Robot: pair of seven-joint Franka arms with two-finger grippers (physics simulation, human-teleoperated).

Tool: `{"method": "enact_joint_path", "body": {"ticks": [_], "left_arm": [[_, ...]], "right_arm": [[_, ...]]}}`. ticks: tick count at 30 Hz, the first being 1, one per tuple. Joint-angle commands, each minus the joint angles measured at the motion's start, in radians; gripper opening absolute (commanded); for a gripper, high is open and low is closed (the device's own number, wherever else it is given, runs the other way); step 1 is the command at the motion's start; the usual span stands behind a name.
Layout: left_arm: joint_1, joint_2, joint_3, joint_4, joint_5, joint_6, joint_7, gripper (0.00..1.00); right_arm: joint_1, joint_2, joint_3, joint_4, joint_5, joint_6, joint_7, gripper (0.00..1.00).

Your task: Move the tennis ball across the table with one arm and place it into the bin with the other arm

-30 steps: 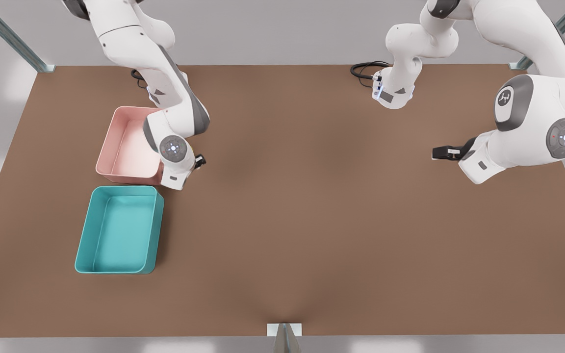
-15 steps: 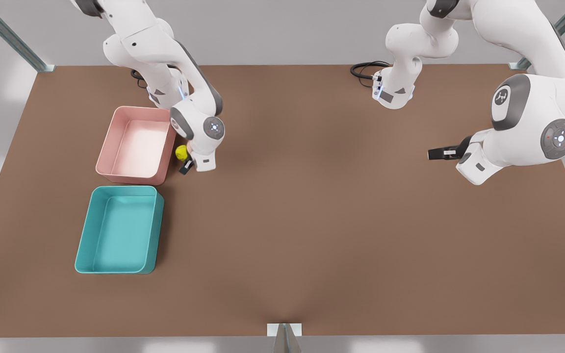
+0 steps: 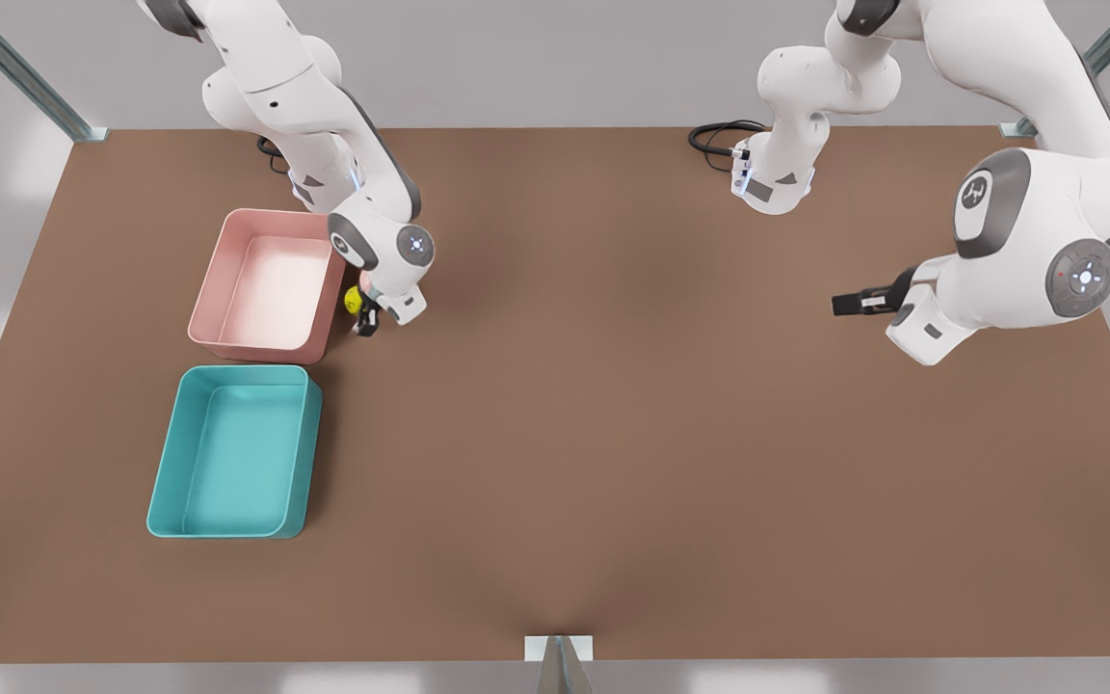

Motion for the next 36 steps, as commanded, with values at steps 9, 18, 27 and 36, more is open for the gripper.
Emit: {"method": "enact_joint_path", "body": {"ticks": [9,18,27,36], "left_arm": [[0.008,0.019,-0.001,-0.003,-0.055,-0.008,-0.063,1.00],[0.005,0.016,-0.001,0.004,-0.055,-0.032,-0.062,1.00],[0.004,0.019,-0.001,0.031,-0.053,-0.052,-0.065,1.00],[0.010,0.010,-0.073,0.025,0.010,-0.008,-0.055,1.00]], "right_arm": [[0.005,-0.021,0.021,-0.027,0.011,0.061,-0.265,1.00],[0.006,-0.044,0.024,-0.044,0.124,0.008,-0.257,0.99],[0.009,-0.005,0.024,-0.042,0.126,0.017,-0.260,0.99],[0.009,0.016,0.023,-0.047,0.116,0.031,-0.246,0.99]]}}
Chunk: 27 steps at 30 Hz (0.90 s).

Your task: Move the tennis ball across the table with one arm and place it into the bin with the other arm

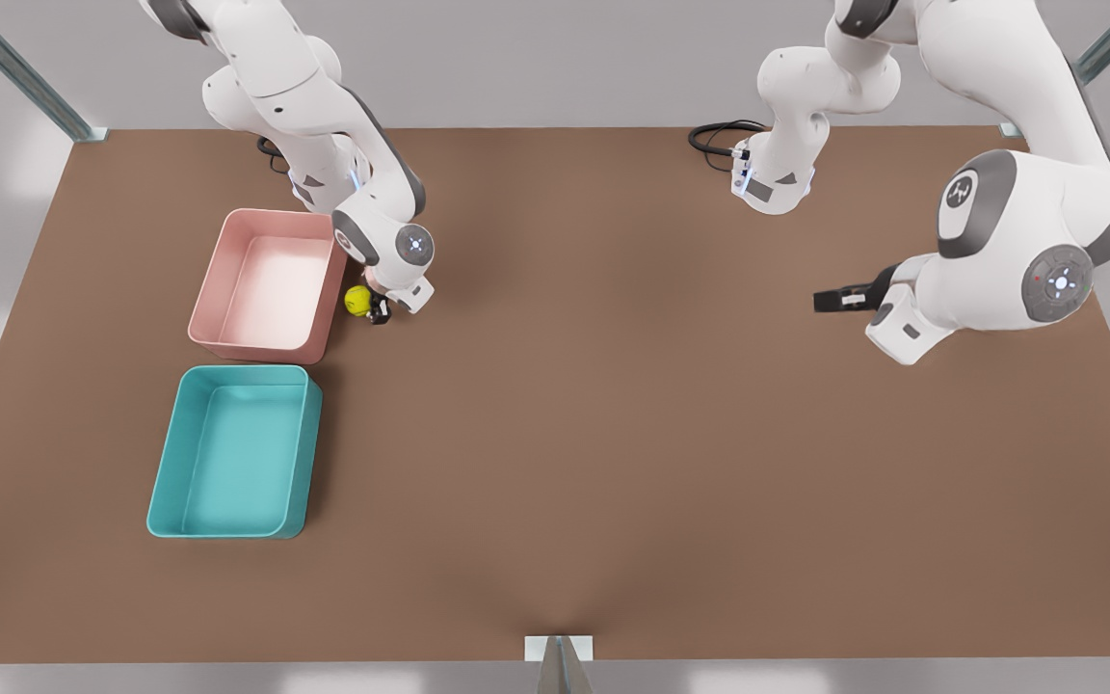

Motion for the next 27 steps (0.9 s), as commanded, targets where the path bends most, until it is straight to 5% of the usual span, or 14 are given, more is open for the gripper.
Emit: {"method": "enact_joint_path", "body": {"ticks": [1,21,23,24,26,27], "left_arm": [[0.006,-0.009,-0.011,-0.001,0.026,0.024,-0.001,1.00],[0.008,-0.040,-0.022,-0.048,0.021,0.036,-0.003,1.00],[0.009,-0.042,-0.022,-0.048,0.021,0.034,-0.004,1.00],[0.009,-0.042,-0.022,-0.047,0.021,0.034,-0.004,1.00],[0.008,-0.042,-0.022,-0.047,0.021,0.034,-0.006,1.00],[0.008,-0.042,-0.022,-0.047,0.021,0.034,-0.006,1.00]], "right_arm": [[0.000,0.004,-0.001,-0.003,-0.013,0.011,-0.026,0.99],[-0.015,0.067,-0.056,-0.013,-0.099,0.100,-0.024,0.97],[-0.015,0.065,-0.056,-0.013,-0.099,0.097,-0.024,0.87],[-0.015,0.065,-0.055,-0.013,-0.101,0.095,-0.024,0.72],[-0.015,0.062,-0.055,-0.012,-0.101,0.092,-0.024,0.58],[-0.015,0.058,-0.055,-0.012,-0.101,0.089,-0.024,0.56]]}}
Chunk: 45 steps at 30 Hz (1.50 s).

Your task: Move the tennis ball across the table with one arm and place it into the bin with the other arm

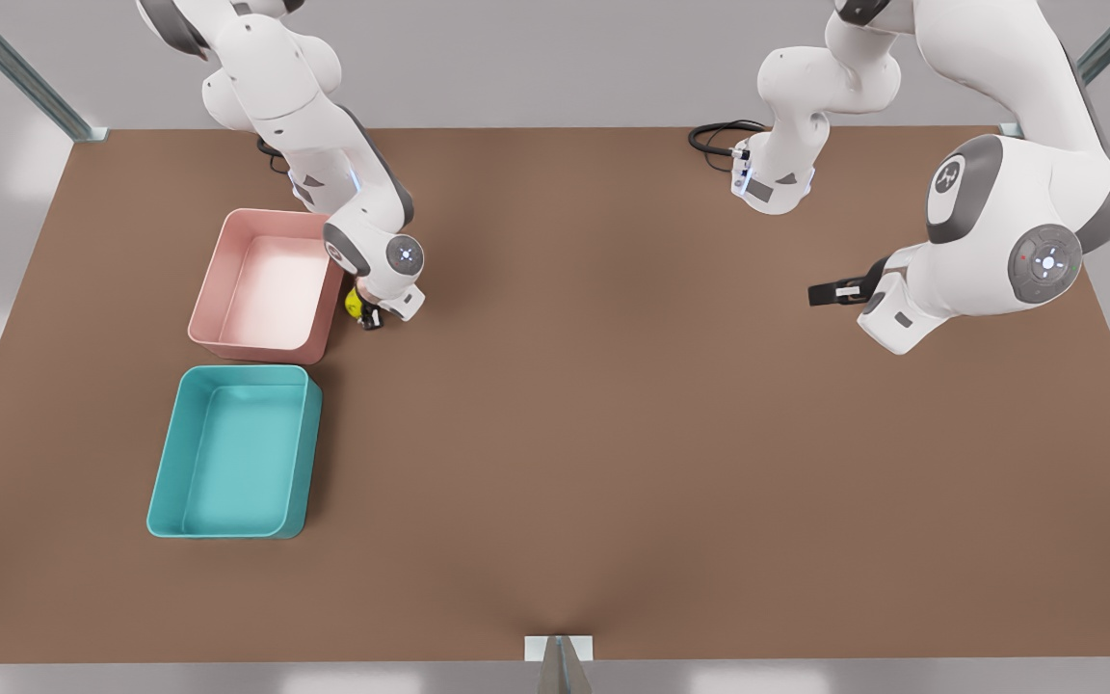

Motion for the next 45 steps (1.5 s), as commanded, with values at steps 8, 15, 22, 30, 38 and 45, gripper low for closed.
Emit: {"method": "enact_joint_path", "body": {"ticks": [8,15,22,30,38,45], "left_arm": [[0.018,-0.001,-0.016,0.000,0.001,-0.010,-0.005,1.00],[0.031,0.004,-0.017,-0.002,-0.004,-0.009,0.000,1.00],[0.029,0.005,-0.017,-0.002,-0.004,-0.006,0.000,1.00],[0.026,0.004,-0.019,-0.002,-0.004,-0.006,0.000,1.00],[0.031,0.005,-0.043,0.008,-0.003,-0.029,-0.005,1.00],[0.027,0.002,-0.045,0.017,-0.001,-0.003,-0.005,1.00]], "right_arm": [[0.008,-0.062,0.009,0.080,0.030,-0.072,0.070,0.56],[-0.096,-0.082,0.000,0.310,0.166,-0.259,-0.027,0.58],[-0.249,0.002,-0.232,0.632,0.251,-0.302,-0.323,0.58],[-0.256,0.206,-0.304,0.779,0.421,-0.262,-0.400,1.00],[-0.257,0.160,-0.293,1.016,0.524,-0.774,0.623,1.00],[-0.533,-0.145,-0.032,1.017,0.479,-0.937,0.776,1.00]]}}
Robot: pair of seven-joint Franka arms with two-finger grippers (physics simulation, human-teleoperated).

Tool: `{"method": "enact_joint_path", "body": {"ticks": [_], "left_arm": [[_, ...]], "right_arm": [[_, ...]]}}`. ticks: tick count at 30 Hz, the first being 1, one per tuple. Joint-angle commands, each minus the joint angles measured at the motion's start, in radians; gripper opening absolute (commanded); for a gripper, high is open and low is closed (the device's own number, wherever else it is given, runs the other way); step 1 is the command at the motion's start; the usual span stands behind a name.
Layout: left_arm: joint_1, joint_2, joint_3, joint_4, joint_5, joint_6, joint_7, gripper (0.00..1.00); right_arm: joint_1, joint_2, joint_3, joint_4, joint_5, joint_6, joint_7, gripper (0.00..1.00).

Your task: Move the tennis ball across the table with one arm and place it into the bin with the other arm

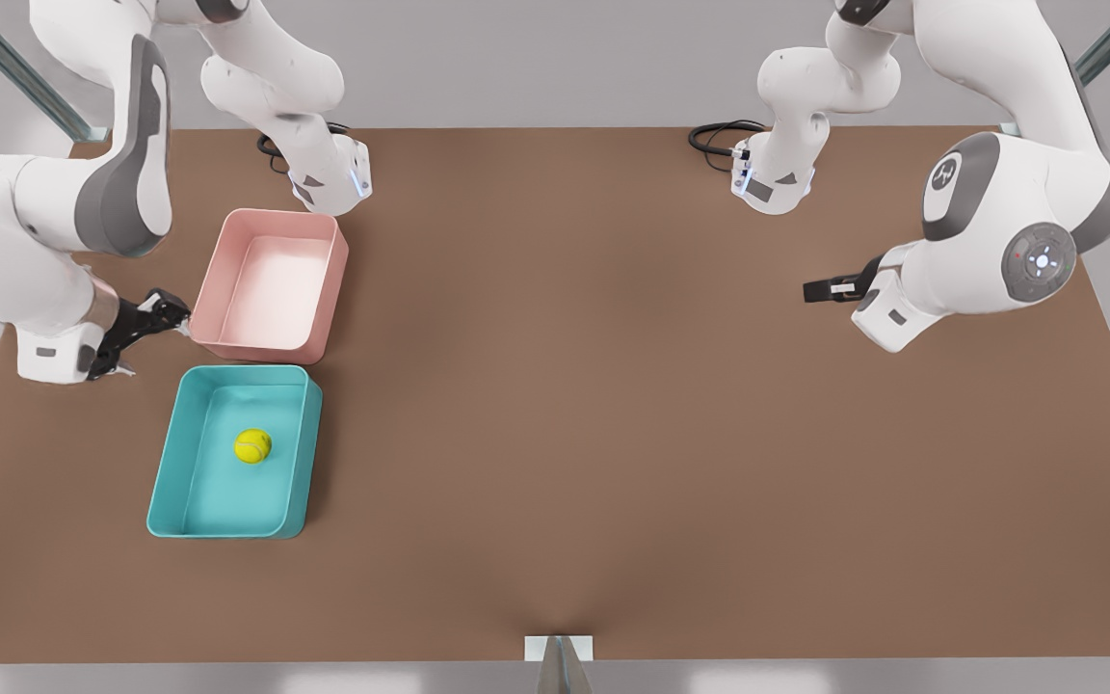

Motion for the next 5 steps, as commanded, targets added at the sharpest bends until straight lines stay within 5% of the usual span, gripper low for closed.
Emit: {"method": "enact_joint_path", "body": {"ticks": [1,5], "left_arm": [[0.001,-0.002,0.000,0.003,-0.001,0.007,-0.002,1.00],[0.000,-0.002,-0.003,0.003,-0.003,0.001,-0.003,1.00]], "right_arm": [[-0.005,-0.032,0.006,-0.009,-0.001,-0.157,0.618,1.00],[-0.003,-0.040,0.004,-0.008,0.001,-0.151,0.652,1.00]]}}
